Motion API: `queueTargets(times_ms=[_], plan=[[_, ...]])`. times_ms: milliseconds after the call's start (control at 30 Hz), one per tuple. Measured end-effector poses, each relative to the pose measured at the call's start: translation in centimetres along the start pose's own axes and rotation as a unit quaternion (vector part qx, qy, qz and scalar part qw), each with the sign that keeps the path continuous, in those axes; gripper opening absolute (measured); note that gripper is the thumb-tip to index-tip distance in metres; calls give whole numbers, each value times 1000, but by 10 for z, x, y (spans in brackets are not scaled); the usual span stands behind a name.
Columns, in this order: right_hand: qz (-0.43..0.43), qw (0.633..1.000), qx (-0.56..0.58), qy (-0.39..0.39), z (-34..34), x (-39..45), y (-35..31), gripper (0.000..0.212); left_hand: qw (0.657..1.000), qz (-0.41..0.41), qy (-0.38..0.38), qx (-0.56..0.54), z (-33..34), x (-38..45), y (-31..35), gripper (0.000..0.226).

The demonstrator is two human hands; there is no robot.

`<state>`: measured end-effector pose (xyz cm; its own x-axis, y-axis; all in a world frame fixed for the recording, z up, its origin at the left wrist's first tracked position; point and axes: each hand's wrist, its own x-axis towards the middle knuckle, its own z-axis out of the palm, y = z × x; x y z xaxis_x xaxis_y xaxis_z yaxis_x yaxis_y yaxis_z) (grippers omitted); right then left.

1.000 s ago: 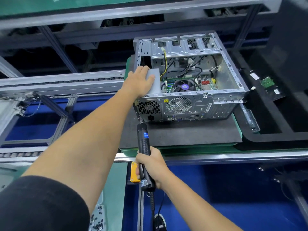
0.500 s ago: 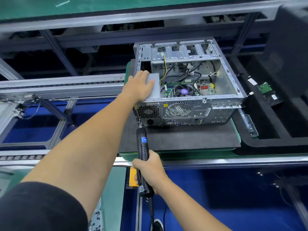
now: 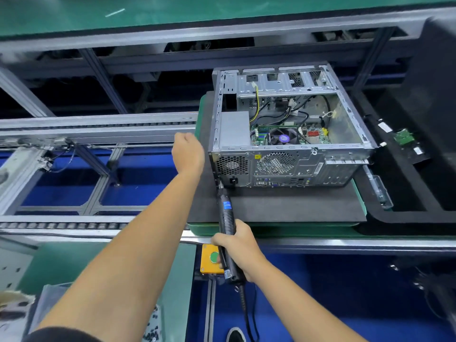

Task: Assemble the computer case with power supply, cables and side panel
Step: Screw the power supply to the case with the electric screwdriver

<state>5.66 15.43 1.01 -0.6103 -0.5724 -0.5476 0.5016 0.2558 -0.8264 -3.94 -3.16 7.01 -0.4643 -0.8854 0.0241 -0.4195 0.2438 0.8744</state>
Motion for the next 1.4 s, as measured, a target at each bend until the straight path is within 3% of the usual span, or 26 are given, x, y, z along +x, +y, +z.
queueTargets(times_ms=[67,200,433,700,967,1167,1333,1400], plan=[[0,1000,6,-3,1,0,0,33,993,-109,-36,-8,-7,-19,-31,20],[4,1000,14,-2,3,1,0,35,962,-197,-154,-110,-11,-55,-62,14],[12,1000,6,3,3,0,0,38,947,-184,-209,-163,1,-65,-56,17],[12,999,-35,10,-3,1,-1,39,914,-248,-115,-300,20,-71,-46,11],[22,998,-56,4,-6,0,9,39,944,-212,-112,-225,26,-74,-63,18],[23,998,-50,42,-19,-3,8,36,960,-160,-155,-167,37,-82,-65,27],[29,997,-55,37,-35,-7,5,34,933,-233,-189,-197,46,-82,-64,8],[32,997,-62,43,-38,-9,8,36,934,-224,-213,-180,49,-84,-64,8]])
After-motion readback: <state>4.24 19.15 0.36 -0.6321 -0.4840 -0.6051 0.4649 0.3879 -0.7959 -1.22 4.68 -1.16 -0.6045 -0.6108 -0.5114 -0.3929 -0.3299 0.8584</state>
